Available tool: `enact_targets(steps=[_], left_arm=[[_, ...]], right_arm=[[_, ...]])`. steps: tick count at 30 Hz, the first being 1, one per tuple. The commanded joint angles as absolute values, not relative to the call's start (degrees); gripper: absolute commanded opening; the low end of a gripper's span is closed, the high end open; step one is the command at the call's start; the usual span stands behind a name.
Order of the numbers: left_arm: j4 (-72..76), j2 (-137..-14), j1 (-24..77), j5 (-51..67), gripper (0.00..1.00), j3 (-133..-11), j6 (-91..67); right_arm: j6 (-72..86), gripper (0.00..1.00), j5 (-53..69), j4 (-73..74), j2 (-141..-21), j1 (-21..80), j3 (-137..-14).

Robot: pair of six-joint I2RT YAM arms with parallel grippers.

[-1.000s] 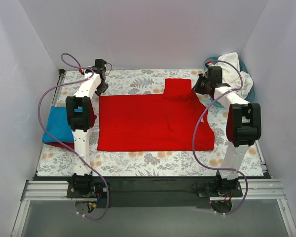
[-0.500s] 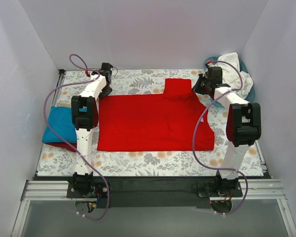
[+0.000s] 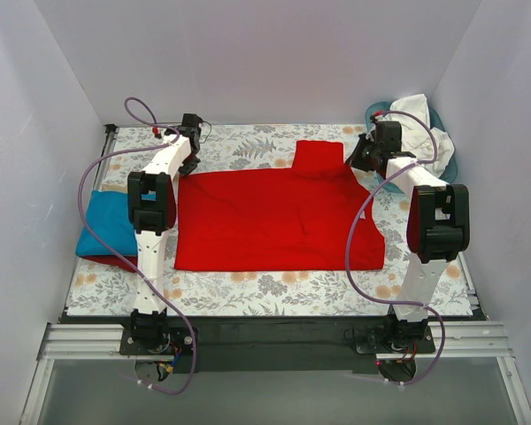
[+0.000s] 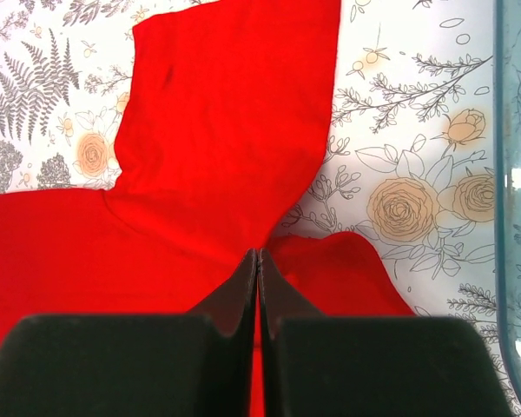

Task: Fold and stack the t-shirts
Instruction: Fold the tshirt

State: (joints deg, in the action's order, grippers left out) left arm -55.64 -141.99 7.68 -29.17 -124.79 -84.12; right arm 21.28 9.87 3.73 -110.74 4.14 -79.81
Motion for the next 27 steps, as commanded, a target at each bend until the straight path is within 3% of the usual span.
enact_targets(steps=[1, 13, 19, 27], left_arm=[[-54.76, -138.09, 8.00, -28.74, 0.04, -121.82, -85.25], [-50.98, -131.57, 7.91, -26.81, 0.06, -117.25, -84.46], [-49.92, -129.20, 7.82, -26.81, 0.00, -114.26, -85.16], [-47.12, -123.14, 7.56, -26.37, 0.00, -110.31, -85.78]], right_arm=[[21.71, 0.01, 10.90, 1.32, -108.99, 3.69, -79.80], [21.89, 0.01, 10.02, 1.23, -100.82, 2.11, -77.52], [22.06, 0.01, 10.28, 1.23, -97.47, 1.49, -75.24], [22.32, 0.01, 10.11, 1.06, -93.69, 1.49, -70.40]])
